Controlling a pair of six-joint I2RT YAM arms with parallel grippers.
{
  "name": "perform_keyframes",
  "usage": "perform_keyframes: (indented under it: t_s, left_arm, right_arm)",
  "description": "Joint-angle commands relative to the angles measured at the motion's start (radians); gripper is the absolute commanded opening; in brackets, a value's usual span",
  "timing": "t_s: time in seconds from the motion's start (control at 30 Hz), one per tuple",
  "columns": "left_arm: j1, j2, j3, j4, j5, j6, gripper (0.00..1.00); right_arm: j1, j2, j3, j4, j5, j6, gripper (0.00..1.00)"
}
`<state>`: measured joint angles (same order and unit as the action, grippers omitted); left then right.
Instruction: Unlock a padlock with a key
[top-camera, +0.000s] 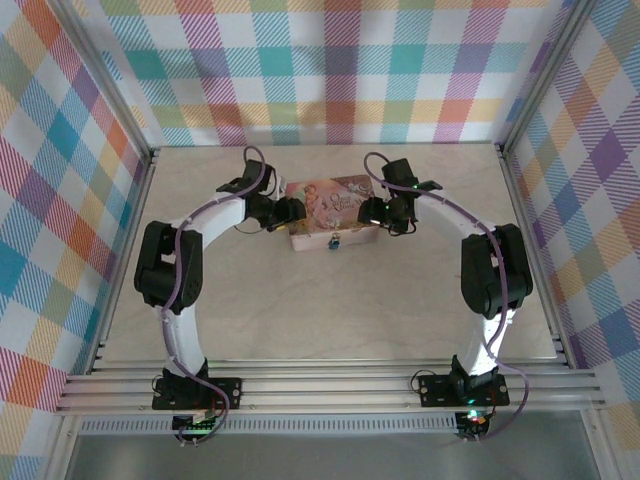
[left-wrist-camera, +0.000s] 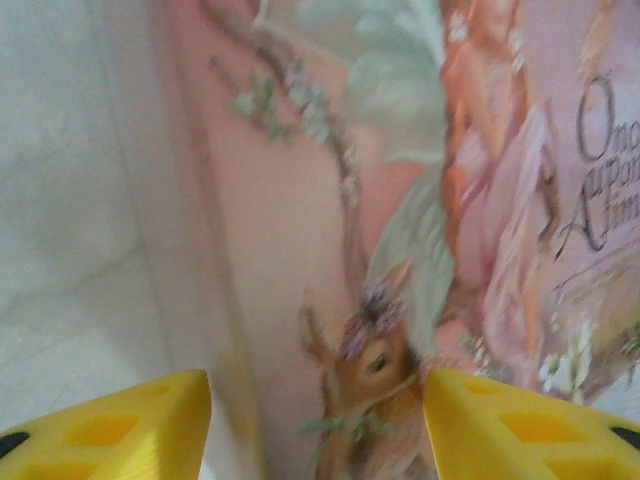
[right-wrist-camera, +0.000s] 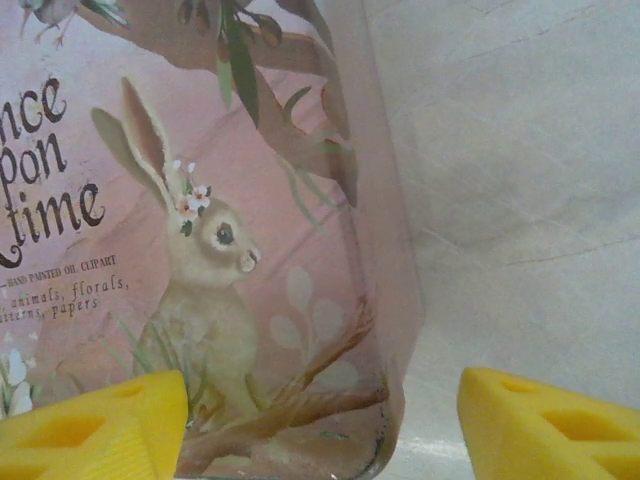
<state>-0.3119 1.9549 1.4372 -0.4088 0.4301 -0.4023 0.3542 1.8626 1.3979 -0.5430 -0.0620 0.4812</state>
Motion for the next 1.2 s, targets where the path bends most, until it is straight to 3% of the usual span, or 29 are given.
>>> perform_keyframes:
  t_s: [0.0, 0.2, 0.4, 0.67, 1.17]
  left_arm:
    - [-0.014, 0.059, 0.043, 0.051, 0.04, -0.069, 0.56]
    - [-0.068, 0.179, 0.195, 0.052, 0.048, -0.125, 0.54]
    - [-0.127, 0.327, 0.426, -0.02, 0.053, -0.157, 0.53]
    - [-0.185, 0.425, 0.575, -0.016, 0.048, -0.227, 0.54]
    - [-0.22, 0.399, 0.549, -0.019, -0.012, -0.281, 0.55]
  right_arm:
    - [-0.025, 0.016, 0.027, -0.015, 0.005, -0.015, 0.66]
    - [-0.089, 0.036, 0.039, -0.026, -0.027, -0.03, 0.56]
    - [-0.159, 0.044, 0.052, -0.048, -0.05, -0.054, 0.56]
    - [-0.254, 0.031, 0.055, -0.084, -0.062, -0.087, 0.57]
    - [-0.307, -0.085, 0.068, -0.138, -0.027, -0.114, 0.66]
